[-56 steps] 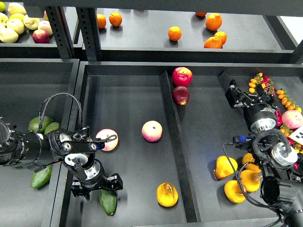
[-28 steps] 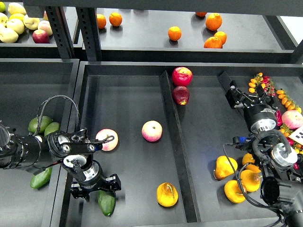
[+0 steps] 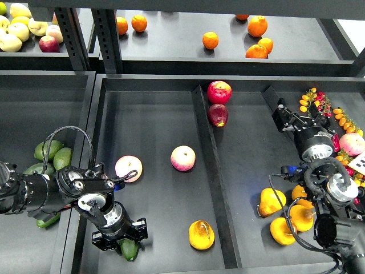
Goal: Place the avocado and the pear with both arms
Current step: 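Lower the left gripper over the green avocado and close on it, then lift the avocado and carry it into the bin of avocados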
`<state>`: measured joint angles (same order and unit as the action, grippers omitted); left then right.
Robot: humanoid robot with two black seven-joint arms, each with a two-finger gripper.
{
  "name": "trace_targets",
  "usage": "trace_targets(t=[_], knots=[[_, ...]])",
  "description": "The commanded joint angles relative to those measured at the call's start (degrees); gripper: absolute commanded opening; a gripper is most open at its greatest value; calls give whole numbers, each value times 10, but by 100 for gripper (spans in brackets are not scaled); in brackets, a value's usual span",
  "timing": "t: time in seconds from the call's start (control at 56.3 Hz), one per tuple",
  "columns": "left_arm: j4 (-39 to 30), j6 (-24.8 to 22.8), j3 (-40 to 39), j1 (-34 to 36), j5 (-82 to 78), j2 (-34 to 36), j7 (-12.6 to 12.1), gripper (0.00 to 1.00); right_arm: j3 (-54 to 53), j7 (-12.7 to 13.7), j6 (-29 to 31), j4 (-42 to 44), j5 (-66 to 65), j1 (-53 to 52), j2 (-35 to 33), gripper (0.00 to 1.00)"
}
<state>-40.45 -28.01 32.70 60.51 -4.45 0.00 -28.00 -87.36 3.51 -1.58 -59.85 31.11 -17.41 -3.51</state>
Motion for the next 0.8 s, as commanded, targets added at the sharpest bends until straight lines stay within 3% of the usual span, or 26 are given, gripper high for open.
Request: trace_targets(t=[0.0, 0.142, 0.426, 0.639, 0.781], knots=[[-2, 0, 0, 1, 21, 0, 0, 28, 0, 0, 0, -1, 0, 1, 0, 100], [-4, 0, -1, 4, 22, 0, 0, 22, 1, 0, 0, -1, 0, 1, 0, 100], [-16, 0, -31, 27, 27, 0, 0, 21, 3, 0, 0, -1, 0, -1, 0, 100], [-17, 0, -46, 81, 29, 0, 0, 21, 5, 1, 0, -1, 0, -7, 1, 100], [-18, 0, -46, 122, 53, 50, 0, 21, 8, 1, 0, -4, 0, -7, 2, 100]])
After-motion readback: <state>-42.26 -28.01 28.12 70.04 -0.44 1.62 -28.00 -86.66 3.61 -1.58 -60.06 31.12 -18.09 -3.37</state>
